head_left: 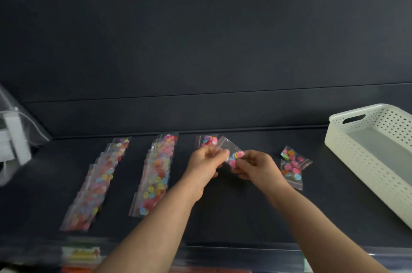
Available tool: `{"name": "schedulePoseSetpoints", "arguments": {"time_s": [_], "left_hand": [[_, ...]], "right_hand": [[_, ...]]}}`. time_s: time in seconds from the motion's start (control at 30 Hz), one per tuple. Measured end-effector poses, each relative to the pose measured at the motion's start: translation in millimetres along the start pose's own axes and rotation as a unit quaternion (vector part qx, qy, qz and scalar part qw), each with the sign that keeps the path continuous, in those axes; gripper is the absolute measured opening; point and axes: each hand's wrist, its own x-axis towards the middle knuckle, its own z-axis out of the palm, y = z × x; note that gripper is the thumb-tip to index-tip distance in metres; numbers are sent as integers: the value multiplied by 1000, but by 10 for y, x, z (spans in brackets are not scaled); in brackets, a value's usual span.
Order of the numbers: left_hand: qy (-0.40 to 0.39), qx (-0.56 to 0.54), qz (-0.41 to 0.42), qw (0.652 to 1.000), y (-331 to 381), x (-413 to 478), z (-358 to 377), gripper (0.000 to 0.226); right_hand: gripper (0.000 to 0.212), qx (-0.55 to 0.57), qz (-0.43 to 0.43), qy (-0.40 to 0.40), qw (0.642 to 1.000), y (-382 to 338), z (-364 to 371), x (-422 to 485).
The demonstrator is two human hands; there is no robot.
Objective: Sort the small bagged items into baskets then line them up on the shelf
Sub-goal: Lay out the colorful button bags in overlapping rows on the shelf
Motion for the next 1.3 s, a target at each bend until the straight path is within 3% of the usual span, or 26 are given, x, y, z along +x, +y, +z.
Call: {"name": "schedulePoseSetpoints", "arguments": {"time_s": [0.1, 0.2, 0.47, 0.7, 0.83, 0.97, 1.1, 1.2, 1.3], "left_hand": [[40, 5, 23, 999, -26, 44, -146, 5], [47, 18, 9, 999, -56, 75, -210, 9], [55, 49, -11, 997, -83, 197, -311, 8], [81, 168, 25, 982, -189, 342, -419, 2], [116, 301, 71, 944, -137, 558, -476, 20], [110, 376, 70, 917, -115, 772, -470, 33], [125, 432, 57, 891, -134, 902, -453, 46], [127, 410, 55, 902, -119, 927, -451, 58], [126, 394, 73, 907, -104, 884, -458, 55]], "right_hand": [[7, 6, 32, -31, 999, -4, 62, 65], [12, 85, 49, -41, 994, -16, 138, 96], [8, 66, 29, 46, 996, 20, 279, 237], [33, -17, 26, 58, 998, 46, 418, 380], [46, -136, -20, 127, 982, -4, 529, 568], [51, -183, -35, 159, 970, -28, 597, 730], [43, -256, -57, 170, 950, 15, 662, 807], [28, -298, -78, 174, 935, 43, 672, 827], [19, -313, -94, 162, 931, 28, 630, 808]]}}
